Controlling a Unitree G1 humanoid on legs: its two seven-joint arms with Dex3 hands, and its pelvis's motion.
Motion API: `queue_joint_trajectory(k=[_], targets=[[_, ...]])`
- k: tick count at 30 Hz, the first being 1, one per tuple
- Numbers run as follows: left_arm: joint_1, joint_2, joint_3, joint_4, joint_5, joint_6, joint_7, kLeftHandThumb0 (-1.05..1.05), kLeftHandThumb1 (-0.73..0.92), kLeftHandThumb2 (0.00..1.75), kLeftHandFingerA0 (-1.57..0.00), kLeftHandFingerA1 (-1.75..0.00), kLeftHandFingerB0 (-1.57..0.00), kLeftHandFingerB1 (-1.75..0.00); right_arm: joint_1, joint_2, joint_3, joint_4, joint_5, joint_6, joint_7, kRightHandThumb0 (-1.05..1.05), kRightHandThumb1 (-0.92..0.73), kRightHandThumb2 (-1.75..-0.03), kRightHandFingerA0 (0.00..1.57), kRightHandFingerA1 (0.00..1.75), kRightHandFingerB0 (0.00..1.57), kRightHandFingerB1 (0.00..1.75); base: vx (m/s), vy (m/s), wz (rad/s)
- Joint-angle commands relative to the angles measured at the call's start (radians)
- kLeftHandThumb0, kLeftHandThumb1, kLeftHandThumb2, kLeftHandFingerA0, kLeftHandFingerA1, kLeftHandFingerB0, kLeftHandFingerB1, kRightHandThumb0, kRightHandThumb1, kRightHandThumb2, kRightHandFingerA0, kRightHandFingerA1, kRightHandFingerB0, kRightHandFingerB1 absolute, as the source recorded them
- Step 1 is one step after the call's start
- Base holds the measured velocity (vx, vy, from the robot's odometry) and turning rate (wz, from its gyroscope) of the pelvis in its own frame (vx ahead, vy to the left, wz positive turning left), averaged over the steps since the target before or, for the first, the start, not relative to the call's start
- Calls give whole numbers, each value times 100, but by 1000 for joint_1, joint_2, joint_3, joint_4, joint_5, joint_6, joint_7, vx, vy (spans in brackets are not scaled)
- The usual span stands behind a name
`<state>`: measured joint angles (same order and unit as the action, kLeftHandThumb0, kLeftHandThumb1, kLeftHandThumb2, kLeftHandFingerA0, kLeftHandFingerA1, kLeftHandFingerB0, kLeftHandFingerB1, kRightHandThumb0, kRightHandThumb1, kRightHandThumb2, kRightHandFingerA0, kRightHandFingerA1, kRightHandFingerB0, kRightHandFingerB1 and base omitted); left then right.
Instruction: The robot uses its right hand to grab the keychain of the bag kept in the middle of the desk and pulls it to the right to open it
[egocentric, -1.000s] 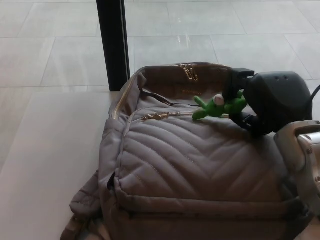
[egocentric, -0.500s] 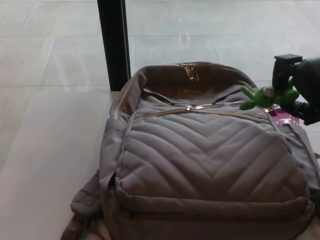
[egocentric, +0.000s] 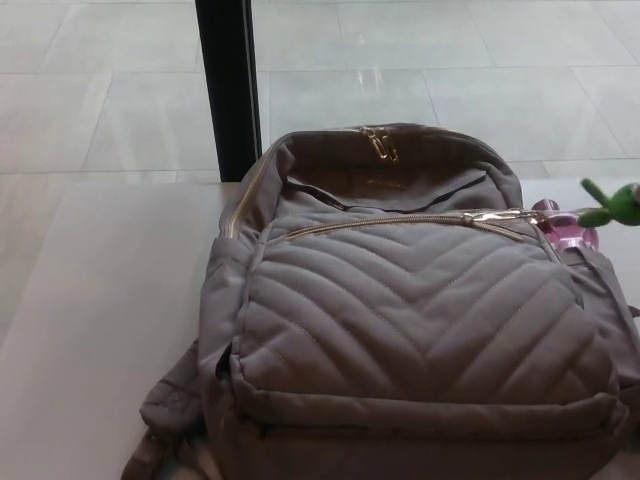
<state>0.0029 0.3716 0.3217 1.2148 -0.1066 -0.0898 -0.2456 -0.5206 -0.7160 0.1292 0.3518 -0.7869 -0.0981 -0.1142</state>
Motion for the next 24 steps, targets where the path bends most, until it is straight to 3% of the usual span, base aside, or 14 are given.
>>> queue_joint_trajectory(k=[1,5,6,7,8,10,11,13,14,15,16,18,23,24], targets=[[8,14,8,3,-16,7,-3,-95,91,87,-68,-79,-64,-58,67,-106,-68,63,28,-3,-29,-23,-53,-96,86,175,68,151,0,0,0],[17,17,5,6,-9,-13,-10,-94,92,88,-66,-78,-61,-58,94,-129,-92,68,48,-3,-11,-24,-66,-85,84,175,66,149,0,0,0],[17,20,13,9,-18,-3,-19,-87,81,123,-65,-77,-60,-64,109,-142,-101,83,41,-4,-38,-24,-65,-74,81,175,66,150,0,0,0],[17,21,15,10,-20,0,-26,-96,92,86,-62,-75,-60,-58,112,-143,-106,88,51,-7,-32,-23,-66,-75,80,174,65,149,0,0,0],[15,22,16,10,-20,7,-22,-89,80,121,-65,-78,-62,-64,124,-140,-120,80,66,1,-24,-20,-63,-83,82,174,68,145,0,0,0],[15,21,13,12,-13,5,-15,-88,81,120,-67,-78,-62,-64,149,-124,-143,59,118,-46,-18,-21,-56,-97,88,175,74,144,0,0,0],[15,21,13,13,-13,2,-14,-96,92,86,-64,-74,-60,-56,162,-116,-154,40,152,-67,5,-23,-64,-84,90,169,79,108,0,0,0],[16,19,14,14,-14,1,-15,-96,92,86,-64,-74,-60,-56,171,-113,-160,21,173,-68,41,-23,-64,-84,90,169,79,108,0,0,0],[14,18,17,13,-17,6,-13,-89,82,123,-68,-77,-61,-63,182,-117,-162,-8,211,-70,114,-28,-76,-72,92,164,70,67,0,0,0],[18,17,12,15,-12,2,-9,-96,92,87,-66,-73,-63,-56,192,-122,-166,-40,262,-58,207,-36,-72,-61,89,117,43,41,0,0,0],[18,15,19,16,-17,5,1,-92,92,80,-69,-72,-67,-58,219,-151,-156,-81,314,-67,322,-72,-55,-88,33,54,0,13,0,0,0],[17,13,30,21,-30,14,-13,-96,92,85,-66,-77,-63,-59,259,-156,-166,-165,380,14,446,-105,-62,-95,0,5,0,2,0,0,0],[25,14,28,22,-26,5,-6,-97,92,85,-74,-80,-67,-60,287,-152,-206,-198,482,82,552,-105,-60,-99,0,14,0,0,0,0,0],[27,15,21,18,-19,1,-1,-98,92,85,-75,-81,-65,-58,296,-154,-225,-211,508,111,577,-94,-61,-59,0,0,0,0,0,0,0]])
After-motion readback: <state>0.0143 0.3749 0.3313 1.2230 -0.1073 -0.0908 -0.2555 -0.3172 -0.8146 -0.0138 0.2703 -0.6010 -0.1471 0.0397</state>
